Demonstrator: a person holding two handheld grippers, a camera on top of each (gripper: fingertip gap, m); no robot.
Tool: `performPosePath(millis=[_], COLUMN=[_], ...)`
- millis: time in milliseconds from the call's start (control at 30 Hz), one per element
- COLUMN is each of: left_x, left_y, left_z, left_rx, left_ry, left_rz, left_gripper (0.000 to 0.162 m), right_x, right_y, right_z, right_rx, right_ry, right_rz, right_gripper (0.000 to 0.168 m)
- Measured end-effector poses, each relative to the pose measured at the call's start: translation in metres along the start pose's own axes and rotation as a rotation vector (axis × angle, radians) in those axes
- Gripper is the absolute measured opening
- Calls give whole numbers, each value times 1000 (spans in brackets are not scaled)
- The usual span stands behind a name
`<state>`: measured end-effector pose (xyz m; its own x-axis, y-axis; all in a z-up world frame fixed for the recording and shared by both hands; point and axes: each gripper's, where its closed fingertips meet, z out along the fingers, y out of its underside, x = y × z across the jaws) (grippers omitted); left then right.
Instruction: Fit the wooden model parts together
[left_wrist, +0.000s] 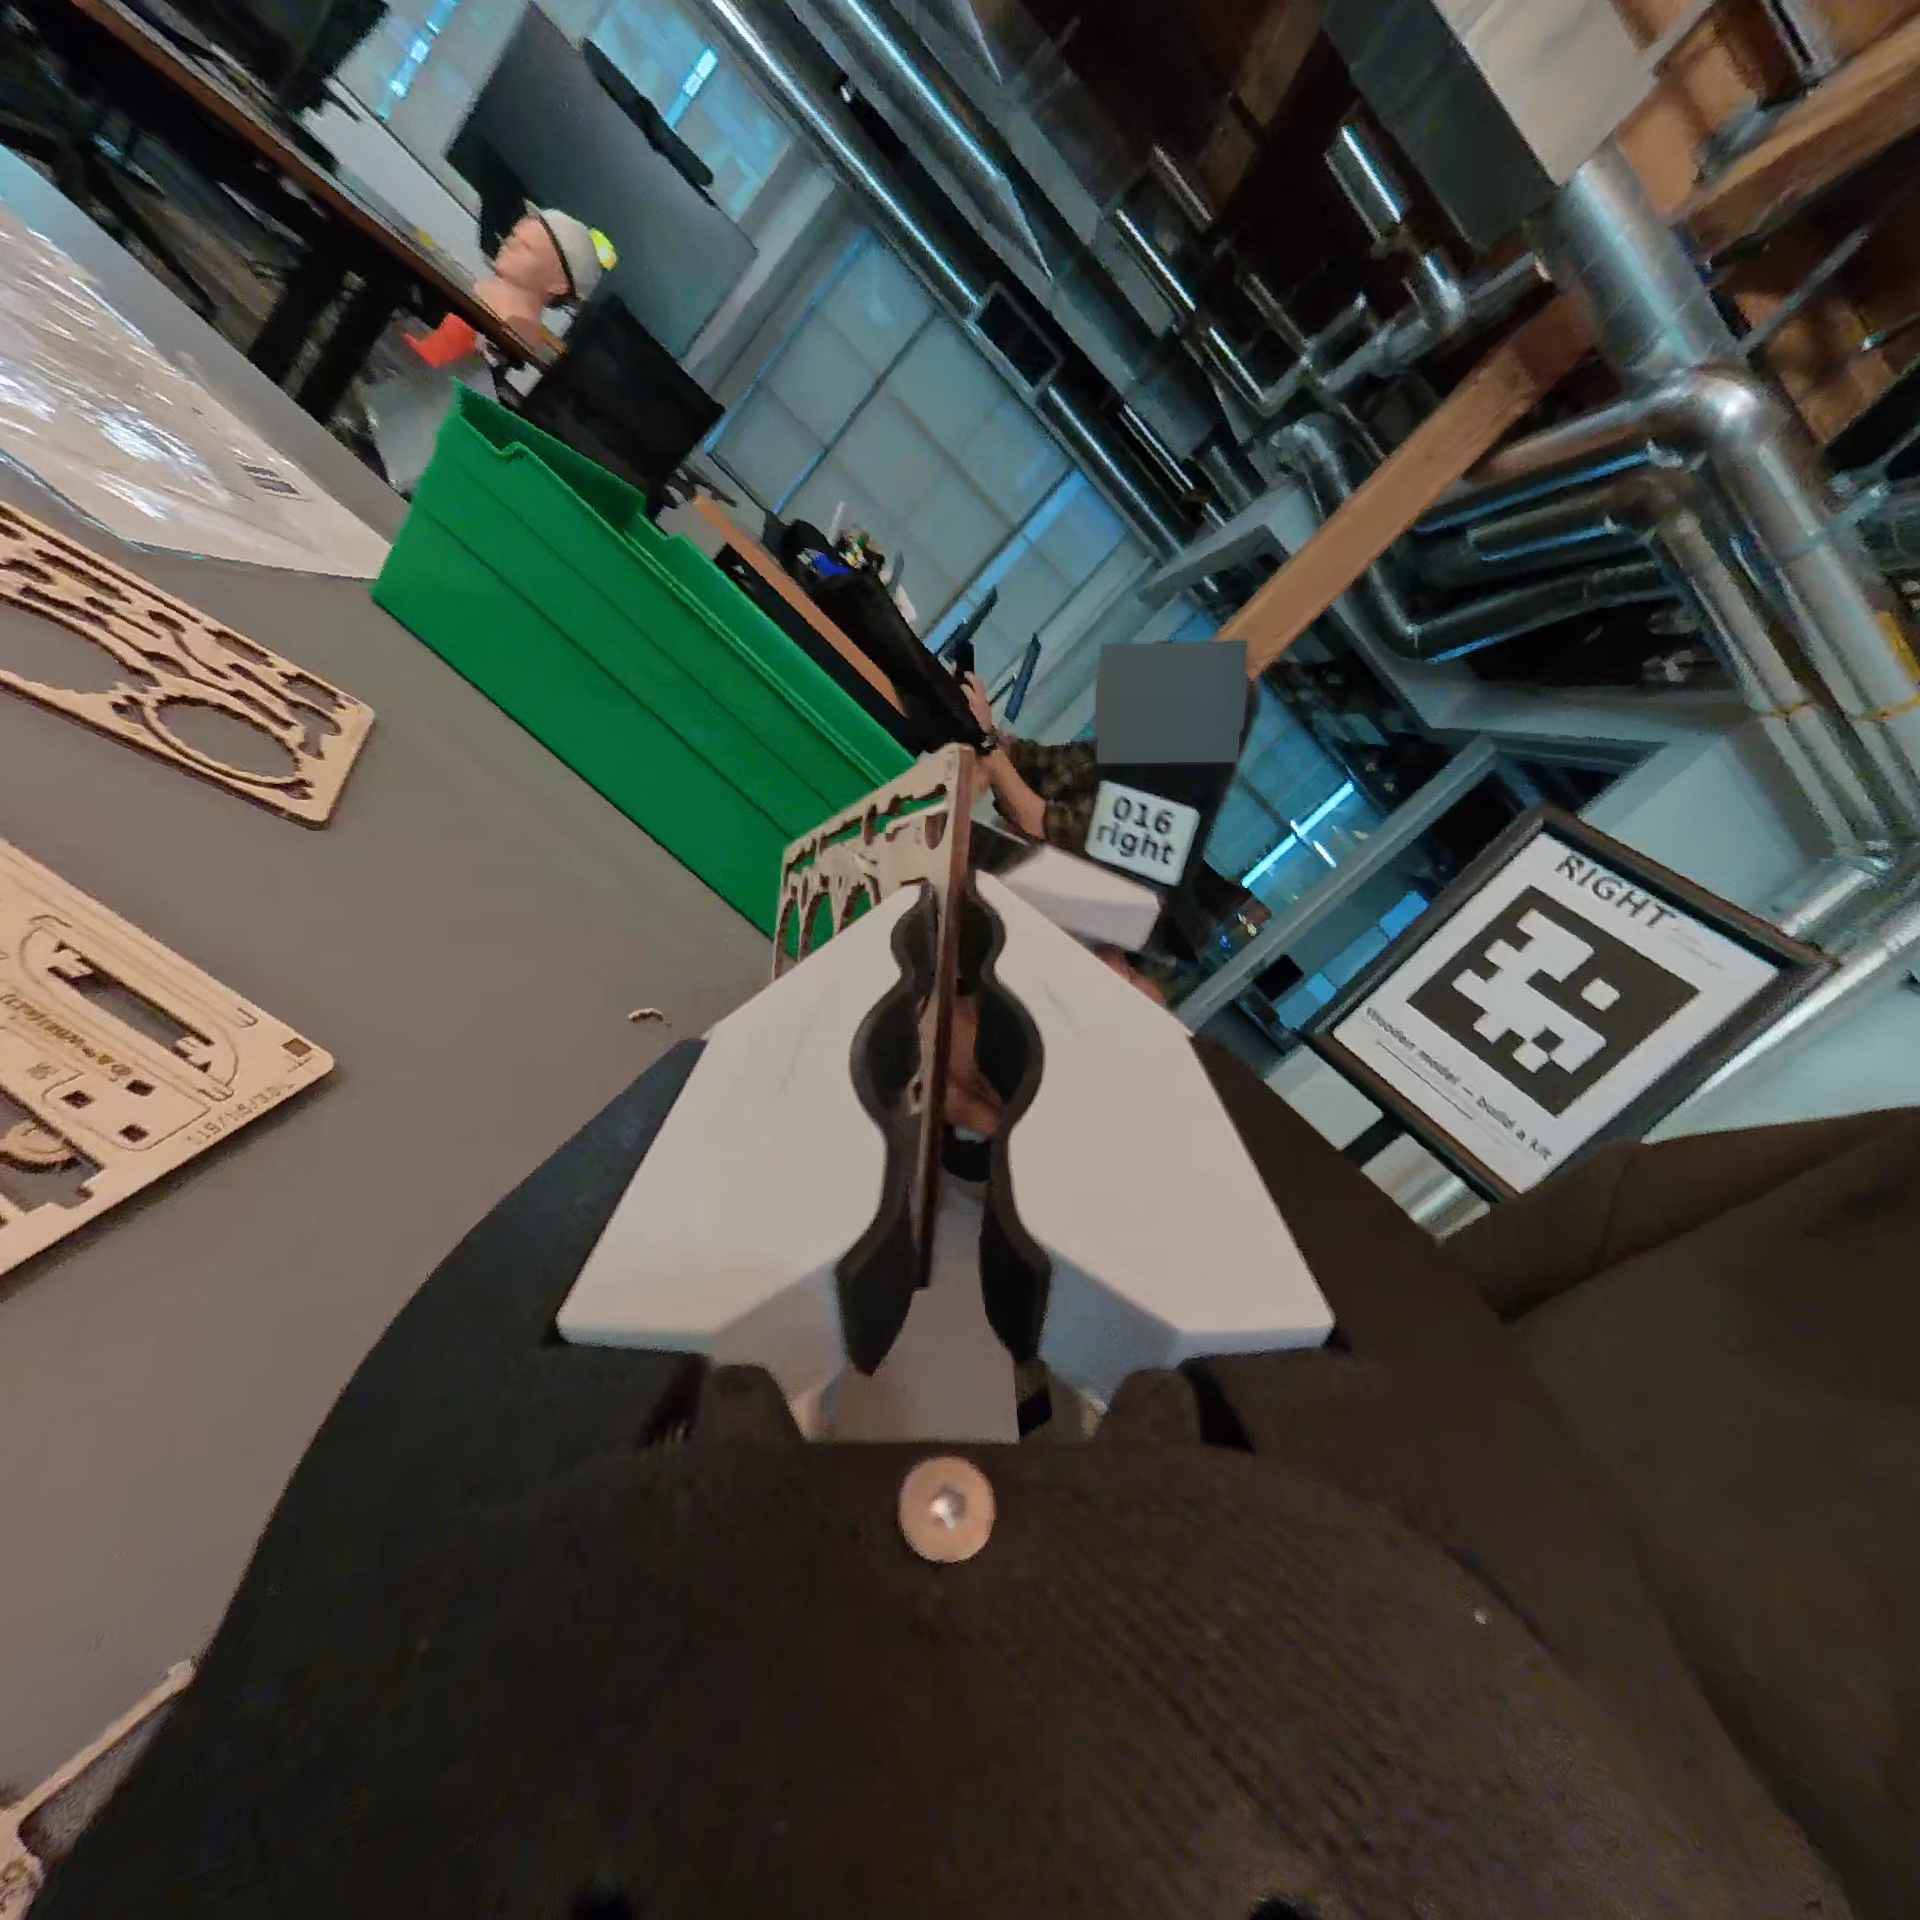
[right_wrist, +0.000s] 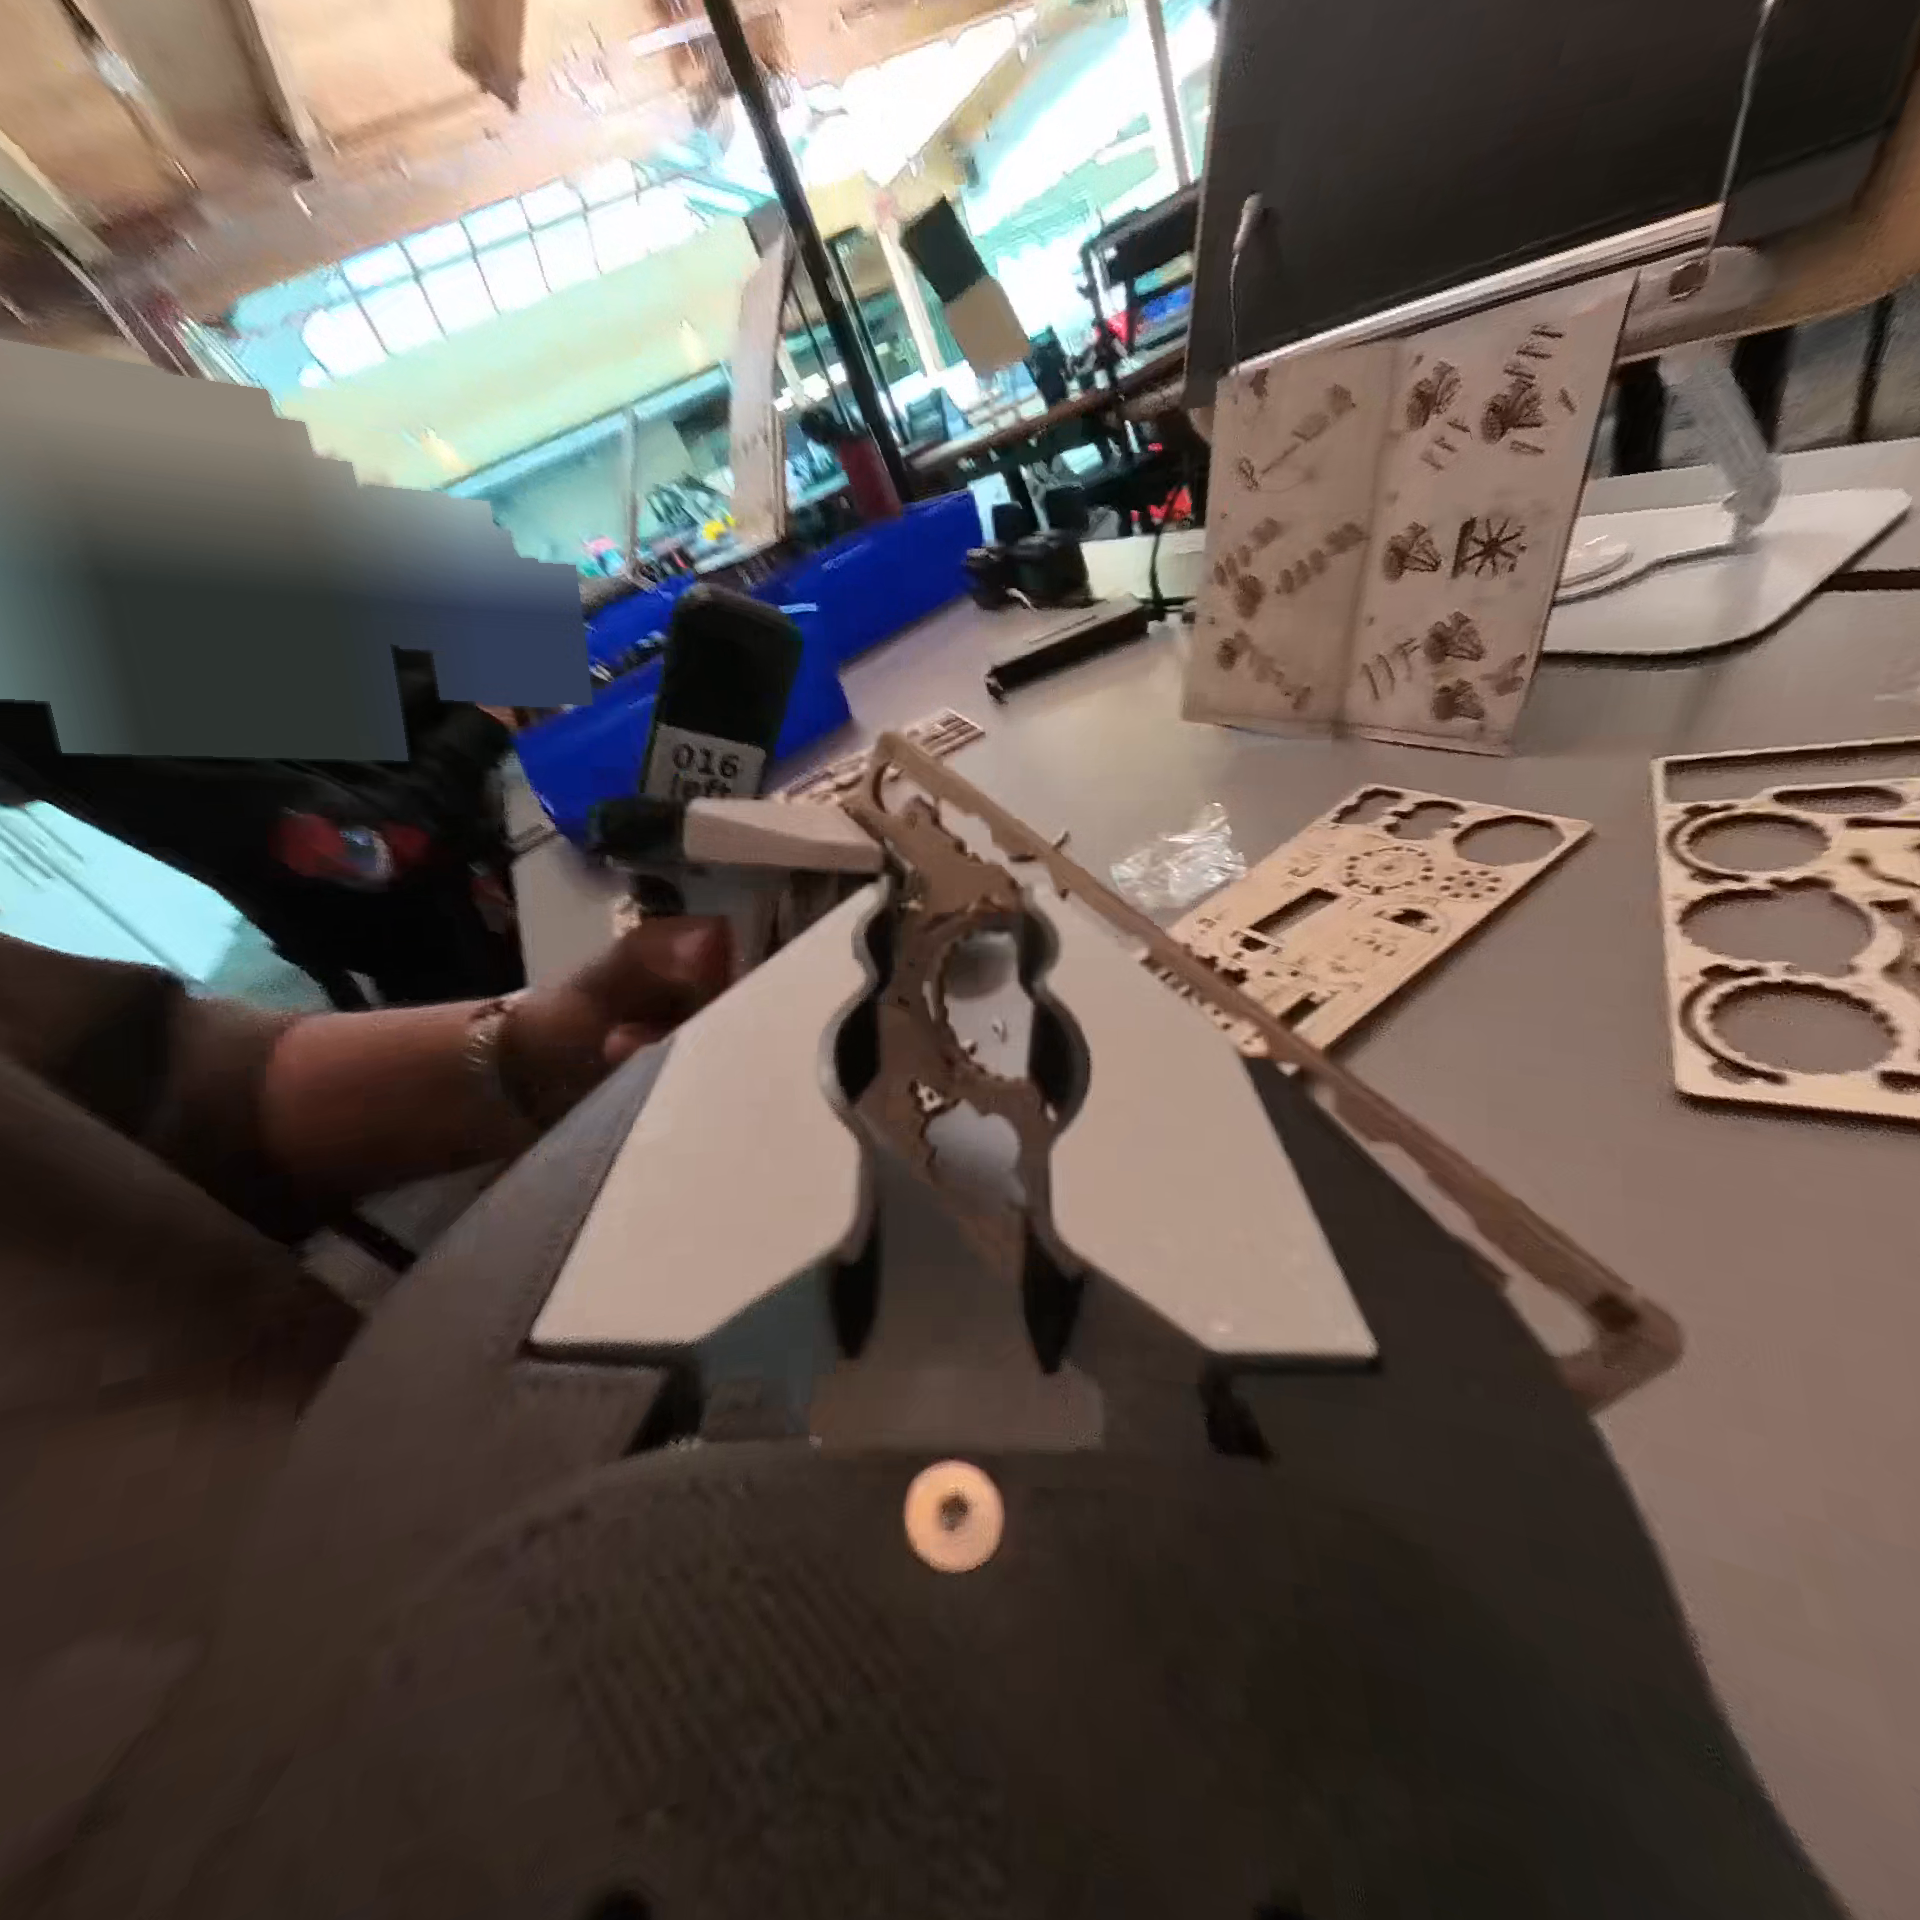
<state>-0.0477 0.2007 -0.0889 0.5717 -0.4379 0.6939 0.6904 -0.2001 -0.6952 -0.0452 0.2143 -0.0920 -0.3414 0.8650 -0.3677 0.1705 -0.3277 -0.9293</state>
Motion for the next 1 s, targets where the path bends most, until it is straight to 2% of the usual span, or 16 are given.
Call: performPosePath(millis=[100, 233, 333, 400, 633, 733, 867, 1000], left_x=[-3, 0, 7, 10, 6, 6, 4, 11], left_y=[-8, -15, -7, -3, -1, -4, -4, -9], left_z=[-4, -6, -1, 3, 3, 4, 3, 4], left_rx=[43, 69, 21, 1, -33, -28, -39, -22], left_ry=[-41, -96, -123, -162, -349, -360, -352, -320], left_rz=[18, 144, 262, 344, 648, 595, 581, 532], left_gripper=[0, 0, 0, 0, 0, 0, 0, 0], right_x=[-2, -7, -8, -7, -6, -5, -5, -10], right_y=[0, 11, 9, 10, 11, 9, 9, 2], right_z=[3, 15, 19, 18, 18, 17, 20, 18], right_rx=[4, 3, 57, 61, 59, 74, 22, 53], right_ry=[47, 34, 6, -4, 9, -16, 106, 50], right_rz=[-22, 118, 242, 272, 312, 345, 145, 156], right_gripper=[31, 32, 25, 9, 4, 4, 4, 4])
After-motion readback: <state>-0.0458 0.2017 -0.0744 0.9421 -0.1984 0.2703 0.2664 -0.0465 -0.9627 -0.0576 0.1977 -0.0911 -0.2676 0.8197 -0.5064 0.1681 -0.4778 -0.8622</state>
